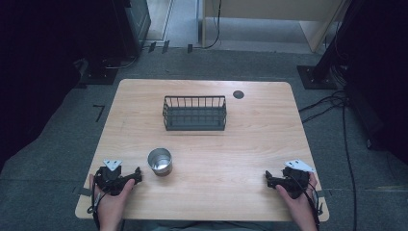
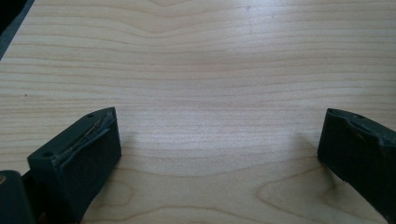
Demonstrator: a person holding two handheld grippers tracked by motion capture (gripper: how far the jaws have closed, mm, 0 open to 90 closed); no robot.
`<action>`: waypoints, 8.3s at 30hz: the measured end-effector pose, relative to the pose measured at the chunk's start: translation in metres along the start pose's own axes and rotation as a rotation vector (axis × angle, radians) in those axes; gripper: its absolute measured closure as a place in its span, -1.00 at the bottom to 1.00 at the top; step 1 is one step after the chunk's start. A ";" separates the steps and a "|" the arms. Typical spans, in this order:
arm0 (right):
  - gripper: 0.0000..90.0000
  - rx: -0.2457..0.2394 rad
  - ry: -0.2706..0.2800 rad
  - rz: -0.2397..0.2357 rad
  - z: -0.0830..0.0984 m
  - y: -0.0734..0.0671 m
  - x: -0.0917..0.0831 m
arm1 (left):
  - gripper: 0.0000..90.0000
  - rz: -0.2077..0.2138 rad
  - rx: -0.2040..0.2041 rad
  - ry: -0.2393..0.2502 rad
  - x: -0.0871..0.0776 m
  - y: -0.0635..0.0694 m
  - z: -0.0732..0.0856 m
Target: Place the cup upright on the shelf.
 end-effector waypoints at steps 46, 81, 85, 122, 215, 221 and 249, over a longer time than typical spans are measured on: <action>-1.00 -0.005 0.000 -0.004 0.000 0.000 0.000 | -1.00 0.190 0.167 0.069 -0.041 0.063 -0.011; -1.00 -0.005 0.001 -0.004 0.000 0.000 0.000 | -1.00 0.230 0.219 0.052 -0.023 0.114 -0.044; -1.00 -0.005 0.001 -0.004 0.000 0.000 0.000 | -0.90 0.226 0.219 0.055 -0.022 0.117 -0.050; -1.00 -0.006 0.001 -0.004 0.000 0.000 0.000 | -0.58 0.247 0.221 0.080 -0.030 0.119 -0.075; -1.00 -0.003 0.001 -0.005 0.000 0.000 0.000 | -0.57 0.305 0.248 0.092 0.003 0.139 -0.250; -1.00 -0.003 0.000 -0.005 0.000 0.000 0.000 | -0.57 0.298 0.227 0.089 0.013 0.137 -0.258; -1.00 -0.002 0.000 -0.005 0.000 0.000 0.000 | -0.58 0.241 0.285 0.059 0.058 0.152 -0.250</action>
Point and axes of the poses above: each handheld gripper's, and its own axes: x roughly forward along the jaws, z roughly out of its underside, y roughly to its right, the point moved 6 cm from there along x, roughly forward along the jaws, and after that the axes turned 4 degrees about x, right-handed, at the moved point
